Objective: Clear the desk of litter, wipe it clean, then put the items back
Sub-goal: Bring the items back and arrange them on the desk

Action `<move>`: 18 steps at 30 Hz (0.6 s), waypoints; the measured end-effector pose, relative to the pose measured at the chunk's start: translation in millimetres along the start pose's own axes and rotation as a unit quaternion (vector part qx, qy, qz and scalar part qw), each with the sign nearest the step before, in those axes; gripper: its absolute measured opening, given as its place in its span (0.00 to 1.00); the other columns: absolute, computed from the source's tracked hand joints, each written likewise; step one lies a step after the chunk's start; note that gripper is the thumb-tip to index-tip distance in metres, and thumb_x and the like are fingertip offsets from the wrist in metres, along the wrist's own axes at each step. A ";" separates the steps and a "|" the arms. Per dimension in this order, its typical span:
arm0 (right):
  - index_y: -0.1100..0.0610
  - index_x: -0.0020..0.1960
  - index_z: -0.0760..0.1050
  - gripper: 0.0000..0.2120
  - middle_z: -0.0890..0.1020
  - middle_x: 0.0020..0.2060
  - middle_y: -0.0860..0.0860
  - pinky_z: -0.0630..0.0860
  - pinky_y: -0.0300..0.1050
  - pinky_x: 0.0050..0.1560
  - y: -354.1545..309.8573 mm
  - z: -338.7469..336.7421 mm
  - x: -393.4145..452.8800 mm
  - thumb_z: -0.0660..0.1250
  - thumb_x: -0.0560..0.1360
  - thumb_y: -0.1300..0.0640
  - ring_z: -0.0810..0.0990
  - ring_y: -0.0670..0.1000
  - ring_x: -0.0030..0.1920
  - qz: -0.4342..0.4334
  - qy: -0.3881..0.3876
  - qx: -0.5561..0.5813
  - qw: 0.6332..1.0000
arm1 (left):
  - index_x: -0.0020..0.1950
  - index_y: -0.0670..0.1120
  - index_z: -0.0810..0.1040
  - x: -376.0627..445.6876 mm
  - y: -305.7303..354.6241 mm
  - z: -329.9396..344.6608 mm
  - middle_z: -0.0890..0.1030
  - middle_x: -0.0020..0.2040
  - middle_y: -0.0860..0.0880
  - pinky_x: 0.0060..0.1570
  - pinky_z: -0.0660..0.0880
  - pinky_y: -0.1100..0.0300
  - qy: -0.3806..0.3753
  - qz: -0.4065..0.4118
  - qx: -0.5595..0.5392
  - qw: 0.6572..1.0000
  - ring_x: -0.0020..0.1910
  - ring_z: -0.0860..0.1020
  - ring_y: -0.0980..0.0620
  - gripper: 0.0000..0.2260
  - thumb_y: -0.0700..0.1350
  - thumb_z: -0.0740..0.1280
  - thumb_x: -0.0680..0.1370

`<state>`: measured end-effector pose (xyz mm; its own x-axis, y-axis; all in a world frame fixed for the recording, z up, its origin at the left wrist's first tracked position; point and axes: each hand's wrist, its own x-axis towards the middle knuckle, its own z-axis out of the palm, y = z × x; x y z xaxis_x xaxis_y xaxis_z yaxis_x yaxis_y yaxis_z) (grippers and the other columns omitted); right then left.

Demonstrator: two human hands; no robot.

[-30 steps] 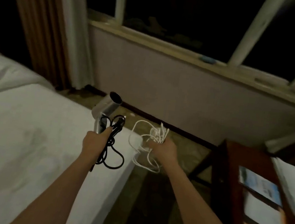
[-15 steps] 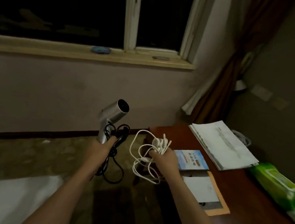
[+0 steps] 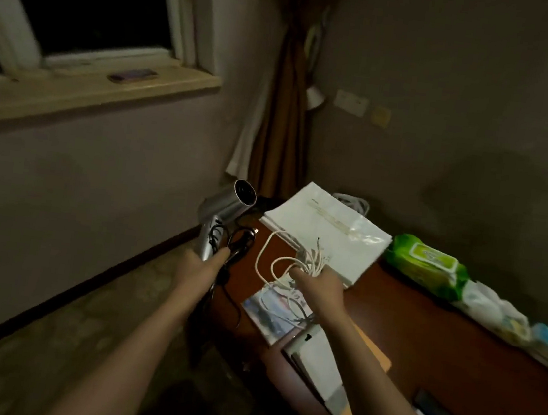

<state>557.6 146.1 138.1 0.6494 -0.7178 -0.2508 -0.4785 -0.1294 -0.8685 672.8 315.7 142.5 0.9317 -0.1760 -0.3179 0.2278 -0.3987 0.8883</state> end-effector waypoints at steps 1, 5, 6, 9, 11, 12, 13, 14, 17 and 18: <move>0.65 0.47 0.77 0.16 0.81 0.37 0.56 0.70 0.43 0.35 -0.4 -4.3 13.4 0.69 0.69 0.52 0.78 0.51 0.37 0.011 0.012 0.001 1.000 | 0.55 0.39 0.76 12.3 5.5 12.1 0.80 0.48 0.41 0.36 0.71 0.58 -0.015 0.005 0.017 1.000 0.43 0.79 0.45 0.22 0.56 0.69 0.73; 0.58 0.51 0.78 0.18 0.82 0.44 0.55 0.77 0.46 0.45 4.6 -20.6 79.8 0.69 0.67 0.47 0.80 0.53 0.45 0.023 0.058 -0.002 0.998 | 0.55 0.37 0.76 64.2 32.8 64.8 0.80 0.46 0.41 0.33 0.69 0.58 -0.062 0.024 0.050 0.997 0.41 0.79 0.45 0.23 0.56 0.70 0.73; 0.58 0.52 0.78 0.18 0.82 0.44 0.54 0.77 0.45 0.44 5.5 -25.6 95.4 0.70 0.68 0.48 0.81 0.53 0.45 0.022 0.066 0.001 0.998 | 0.54 0.38 0.77 75.8 40.9 78.2 0.81 0.45 0.41 0.31 0.69 0.59 -0.073 0.031 0.062 0.995 0.39 0.79 0.45 0.22 0.56 0.70 0.73; 0.57 0.49 0.79 0.14 0.83 0.41 0.51 0.78 0.45 0.44 2.6 -42.2 140.1 0.69 0.67 0.50 0.82 0.52 0.43 0.021 0.101 0.012 0.995 | 0.54 0.39 0.76 113.6 69.5 118.4 0.80 0.44 0.42 0.26 0.66 0.60 -0.092 0.045 0.081 0.991 0.35 0.77 0.49 0.21 0.55 0.69 0.74; 0.56 0.48 0.79 0.11 0.83 0.37 0.48 0.77 0.43 0.42 1.5 -52.7 164.4 0.69 0.68 0.52 0.82 0.50 0.42 0.030 0.104 0.007 0.994 | 0.54 0.38 0.76 132.1 85.9 142.5 0.79 0.42 0.43 0.26 0.65 0.60 -0.099 0.047 0.095 0.989 0.34 0.76 0.51 0.20 0.54 0.69 0.74; 0.57 0.49 0.78 0.11 0.83 0.37 0.47 0.75 0.42 0.41 1.8 -58.4 176.4 0.69 0.68 0.53 0.81 0.49 0.42 0.035 0.104 0.002 0.994 | 0.54 0.38 0.75 141.4 90.6 155.0 0.78 0.42 0.43 0.26 0.65 0.60 -0.106 0.051 0.095 0.988 0.34 0.76 0.51 0.20 0.53 0.69 0.74; 0.57 0.50 0.77 0.12 0.82 0.37 0.47 0.73 0.41 0.40 1.9 -63.3 187.9 0.69 0.69 0.53 0.81 0.49 0.41 0.041 0.104 -0.006 0.994 | 0.54 0.37 0.75 149.3 94.9 165.9 0.78 0.41 0.43 0.27 0.65 0.60 -0.111 0.055 0.100 0.987 0.34 0.76 0.50 0.20 0.53 0.69 0.74; 0.58 0.51 0.76 0.13 0.81 0.37 0.47 0.70 0.41 0.39 2.4 -67.4 198.6 0.69 0.69 0.53 0.79 0.49 0.42 0.050 0.105 -0.015 0.993 | 0.54 0.37 0.75 157.4 97.9 175.3 0.78 0.42 0.43 0.27 0.66 0.60 -0.117 0.058 0.110 0.985 0.34 0.76 0.50 0.20 0.53 0.70 0.74; 0.59 0.53 0.73 0.15 0.78 0.43 0.50 0.66 0.40 0.41 2.8 -76.6 224.2 0.69 0.70 0.52 0.75 0.51 0.45 0.074 0.113 -0.042 0.990 | 0.53 0.37 0.74 178.6 101.1 199.1 0.78 0.43 0.42 0.29 0.68 0.59 -0.128 0.063 0.144 0.979 0.36 0.77 0.48 0.20 0.53 0.70 0.74; 0.60 0.53 0.73 0.16 0.78 0.44 0.51 0.66 0.41 0.41 5.5 -78.4 232.8 0.69 0.71 0.52 0.75 0.52 0.46 0.082 0.112 -0.046 0.989 | 0.53 0.38 0.73 185.2 100.6 206.7 0.78 0.42 0.43 0.31 0.68 0.58 -0.133 0.062 0.156 0.977 0.37 0.77 0.47 0.20 0.53 0.70 0.73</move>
<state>659.9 -75.3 108.4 0.4160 -0.8666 -0.2756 -0.6254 -0.0525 -0.7786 809.7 57.0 104.5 0.8302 -0.4516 -0.3268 -0.0173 -0.6068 0.7946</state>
